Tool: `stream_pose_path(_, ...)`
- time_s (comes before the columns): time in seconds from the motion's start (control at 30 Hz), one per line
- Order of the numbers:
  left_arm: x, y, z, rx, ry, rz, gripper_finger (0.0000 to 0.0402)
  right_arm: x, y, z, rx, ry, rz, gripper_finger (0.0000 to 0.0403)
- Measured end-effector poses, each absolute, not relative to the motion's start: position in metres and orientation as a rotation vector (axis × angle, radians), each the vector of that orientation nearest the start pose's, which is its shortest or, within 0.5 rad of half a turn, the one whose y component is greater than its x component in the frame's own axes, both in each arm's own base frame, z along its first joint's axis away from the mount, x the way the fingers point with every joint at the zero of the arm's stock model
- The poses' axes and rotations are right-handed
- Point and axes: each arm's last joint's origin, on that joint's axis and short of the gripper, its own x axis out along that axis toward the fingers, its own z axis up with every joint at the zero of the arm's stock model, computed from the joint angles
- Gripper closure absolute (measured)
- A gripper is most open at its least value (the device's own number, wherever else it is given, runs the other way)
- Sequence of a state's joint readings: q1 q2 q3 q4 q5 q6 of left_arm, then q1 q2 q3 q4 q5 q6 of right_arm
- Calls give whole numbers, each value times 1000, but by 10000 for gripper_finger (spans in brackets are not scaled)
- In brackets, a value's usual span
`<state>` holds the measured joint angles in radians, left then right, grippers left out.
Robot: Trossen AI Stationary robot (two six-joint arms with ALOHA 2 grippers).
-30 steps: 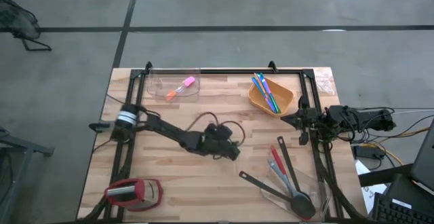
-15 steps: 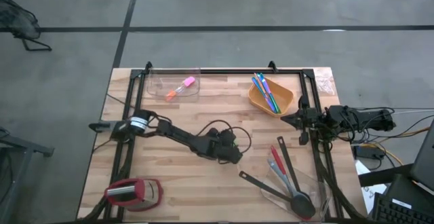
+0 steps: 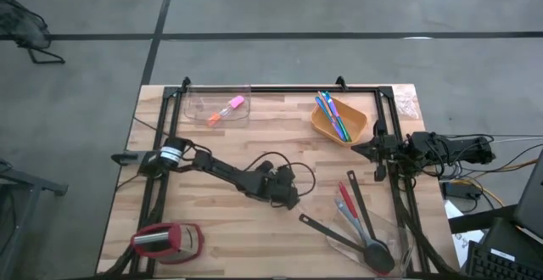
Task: Pick & Place Kitchen Items
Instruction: Put the green spatula into the top transparent bin
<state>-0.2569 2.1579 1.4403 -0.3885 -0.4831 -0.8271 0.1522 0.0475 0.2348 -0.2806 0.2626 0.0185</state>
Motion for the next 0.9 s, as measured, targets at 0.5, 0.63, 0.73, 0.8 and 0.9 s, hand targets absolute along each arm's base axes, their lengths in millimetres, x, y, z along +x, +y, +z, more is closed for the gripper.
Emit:
stream_pose_path(0.5,383,-108,193,-142,855,634,377,81,5,212,-1,91,-111,394)
stream_pose_path(0.63,387,-119,198,-138,820,507,337,81,5,212,-1,91,-111,394)
stream_pose_path(0.73,390,-123,190,-129,789,460,293,81,5,212,-1,91,-111,394)
stream_pose_path(0.8,389,-123,179,-119,803,456,260,81,5,212,-1,91,-111,394)
stream_pose_path(0.9,385,-122,165,-118,821,437,213,81,5,212,-1,91,-111,394)
